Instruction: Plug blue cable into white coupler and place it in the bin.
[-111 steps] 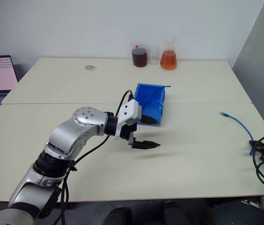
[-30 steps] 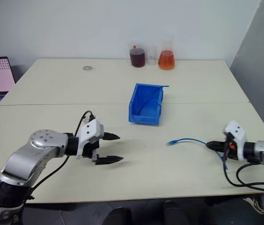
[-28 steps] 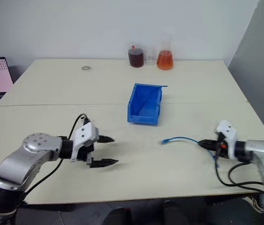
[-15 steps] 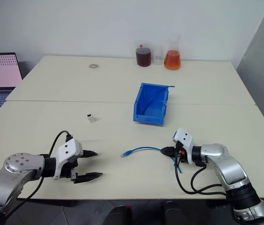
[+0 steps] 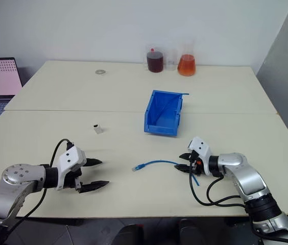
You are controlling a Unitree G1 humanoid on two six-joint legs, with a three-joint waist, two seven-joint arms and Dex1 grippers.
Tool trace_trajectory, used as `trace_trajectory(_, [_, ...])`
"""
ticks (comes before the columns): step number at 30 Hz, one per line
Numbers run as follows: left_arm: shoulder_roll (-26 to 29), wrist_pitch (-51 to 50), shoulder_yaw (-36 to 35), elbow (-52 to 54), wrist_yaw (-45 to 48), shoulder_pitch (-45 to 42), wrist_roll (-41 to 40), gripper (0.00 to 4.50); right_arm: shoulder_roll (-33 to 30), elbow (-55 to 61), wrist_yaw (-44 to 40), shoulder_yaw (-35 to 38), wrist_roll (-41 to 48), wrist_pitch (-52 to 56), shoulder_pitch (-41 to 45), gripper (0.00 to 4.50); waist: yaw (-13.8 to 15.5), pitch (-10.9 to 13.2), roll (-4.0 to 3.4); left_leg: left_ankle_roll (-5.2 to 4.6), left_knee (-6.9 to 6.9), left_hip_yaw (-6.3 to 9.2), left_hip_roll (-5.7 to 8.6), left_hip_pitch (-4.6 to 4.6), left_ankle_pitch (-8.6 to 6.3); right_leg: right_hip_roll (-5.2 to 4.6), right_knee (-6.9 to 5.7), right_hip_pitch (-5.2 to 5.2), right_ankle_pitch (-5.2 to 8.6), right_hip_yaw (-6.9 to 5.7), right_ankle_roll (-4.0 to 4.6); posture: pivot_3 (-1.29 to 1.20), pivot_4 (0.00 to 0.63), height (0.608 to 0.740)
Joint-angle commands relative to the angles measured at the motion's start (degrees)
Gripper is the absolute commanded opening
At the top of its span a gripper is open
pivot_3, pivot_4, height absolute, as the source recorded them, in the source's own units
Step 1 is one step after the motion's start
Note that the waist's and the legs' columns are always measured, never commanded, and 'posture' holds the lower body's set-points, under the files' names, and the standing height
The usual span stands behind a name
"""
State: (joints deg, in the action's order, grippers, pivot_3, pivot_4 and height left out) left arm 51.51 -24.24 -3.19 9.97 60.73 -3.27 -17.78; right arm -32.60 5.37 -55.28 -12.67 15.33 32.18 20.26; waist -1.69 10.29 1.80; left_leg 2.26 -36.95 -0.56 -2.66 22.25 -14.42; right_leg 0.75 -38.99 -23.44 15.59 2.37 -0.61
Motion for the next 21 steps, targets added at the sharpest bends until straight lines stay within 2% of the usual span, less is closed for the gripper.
trace_trajectory(1, [-1.11, 0.00, 1.14, 1.07, -0.30, -2.75, -0.27, 4.50, -2.56, 6.18, -2.71, 2.25, 2.93, 0.91, 0.33, 3.60, 0.00, 0.00, 0.00, 0.00, 0.00, 0.00, 0.00, 0.03, 0.00, 0.00, 0.00, -0.02, 0.00, 0.00, 0.00, 0.00, 0.150, 0.740])
trace_trajectory(5, [-2.94, -1.57, 3.47, 1.14, -1.44, -6.25, 0.40, 4.50, -7.17, 13.93, -6.07, 4.29, 6.88, 2.92, -0.88, 4.48, 0.07, -0.01, 0.02, 0.00, -0.04, 0.03, 0.02, 0.13, 0.00, 0.00, 0.00, -0.06, 0.00, -0.05, -0.01, 0.00, 0.150, 0.740])
trace_trajectory(8, [-4.75, -3.33, 5.48, 1.32, -3.05, -8.49, 1.05, 4.50, -10.17, 19.89, -7.47, 5.33, 10.55, 6.31, -2.33, 4.48, 0.14, -0.01, 0.02, 0.00, -0.04, 0.07, 0.04, 0.16, 0.00, -0.02, 0.00, -0.06, 0.00, -0.08, -0.01, 0.00, 0.150, 0.740])
trace_trajectory(12, [-6.86, -4.13, 8.81, 1.66, -4.08, -10.43, 2.59, 4.50, -13.51, 25.43, -7.07, 4.10, 9.95, 6.18, -5.29, 4.48, 0.05, -0.05, 0.09, 0.00, -0.04, 0.09, 0.08, 0.17, 0.00, 0.04, 0.02, -0.05, -0.01, -0.10, -0.01, 0.00, 0.150, 0.740])
trace_trajectory(21, [-9.42, -6.74, 13.63, 1.49, -6.42, -12.53, 5.41, 4.50, -13.22, 28.00, -2.76, 4.26, 9.49, 6.31, -6.63, 4.48, -0.06, -0.05, 0.10, 0.00, -0.05, 0.10, 0.09, 0.14, 0.00, 0.10, -0.02, -0.05, -0.01, -0.09, -0.01, 0.00, 0.150, 0.740])
